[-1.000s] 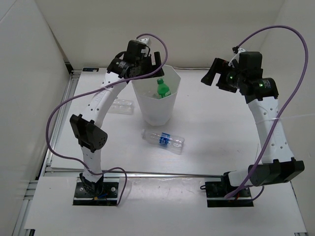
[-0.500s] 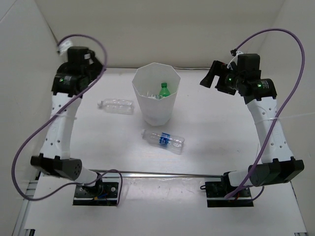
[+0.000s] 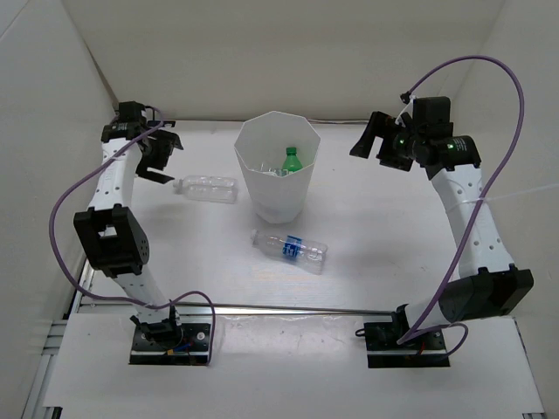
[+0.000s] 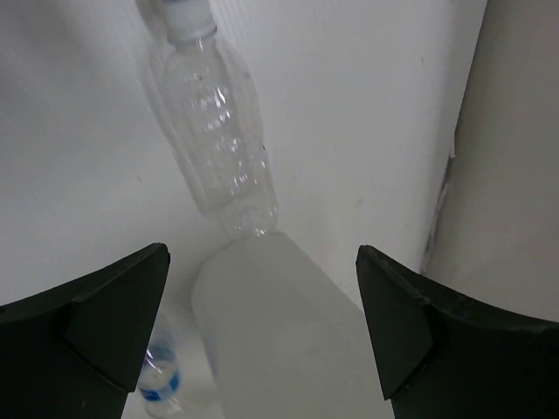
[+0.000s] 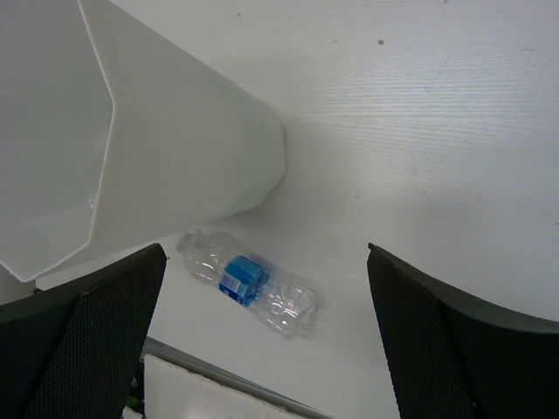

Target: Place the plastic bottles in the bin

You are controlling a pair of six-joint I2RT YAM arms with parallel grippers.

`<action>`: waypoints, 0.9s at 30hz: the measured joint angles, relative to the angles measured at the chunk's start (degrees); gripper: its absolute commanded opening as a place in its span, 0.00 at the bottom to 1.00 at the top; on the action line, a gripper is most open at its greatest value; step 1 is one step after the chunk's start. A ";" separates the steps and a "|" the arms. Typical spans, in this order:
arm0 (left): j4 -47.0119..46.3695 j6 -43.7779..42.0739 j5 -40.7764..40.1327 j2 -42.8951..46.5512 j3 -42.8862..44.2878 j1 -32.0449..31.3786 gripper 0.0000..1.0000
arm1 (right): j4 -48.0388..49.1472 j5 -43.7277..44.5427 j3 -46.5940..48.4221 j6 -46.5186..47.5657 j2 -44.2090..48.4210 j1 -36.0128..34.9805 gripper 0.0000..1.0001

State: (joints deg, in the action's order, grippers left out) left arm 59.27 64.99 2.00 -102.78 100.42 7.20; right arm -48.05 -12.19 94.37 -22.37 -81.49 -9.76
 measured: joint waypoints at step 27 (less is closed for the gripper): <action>-4.17 16.98 9.92 -21.62 3.13 -3.26 1.00 | 0.15 3.26 0.04 1.60 -5.81 1.14 1.00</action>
State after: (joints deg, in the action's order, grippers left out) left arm 55.09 81.97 11.92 -124.40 103.55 3.95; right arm -47.90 -8.93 94.41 -20.78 -87.31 -8.62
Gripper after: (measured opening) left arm 0.991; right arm 0.996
